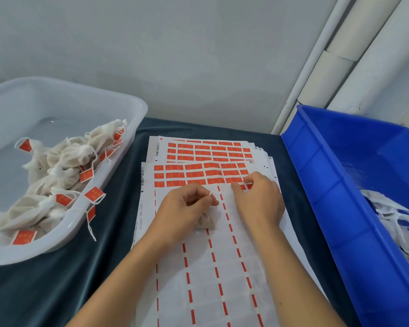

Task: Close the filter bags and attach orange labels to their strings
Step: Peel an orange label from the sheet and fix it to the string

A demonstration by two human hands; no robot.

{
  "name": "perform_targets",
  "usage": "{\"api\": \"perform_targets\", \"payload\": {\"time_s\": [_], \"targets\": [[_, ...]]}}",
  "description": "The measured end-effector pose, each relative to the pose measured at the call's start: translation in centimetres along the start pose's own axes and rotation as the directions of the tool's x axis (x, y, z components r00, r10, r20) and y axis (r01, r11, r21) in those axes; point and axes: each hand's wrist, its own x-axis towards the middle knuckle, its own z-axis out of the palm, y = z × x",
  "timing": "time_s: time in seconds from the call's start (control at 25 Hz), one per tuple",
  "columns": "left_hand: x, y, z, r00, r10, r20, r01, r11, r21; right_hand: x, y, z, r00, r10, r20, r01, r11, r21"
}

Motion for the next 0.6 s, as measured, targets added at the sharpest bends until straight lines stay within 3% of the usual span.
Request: {"api": "perform_targets", "payload": {"time_s": [0.6], "targets": [[0.04,-0.1,0.22,1.0,-0.006,0.002,0.006,1.0,0.007,0.27,0.32,0.07,0.999,0.021,-0.026,-0.02,0.999,0.039]]}}
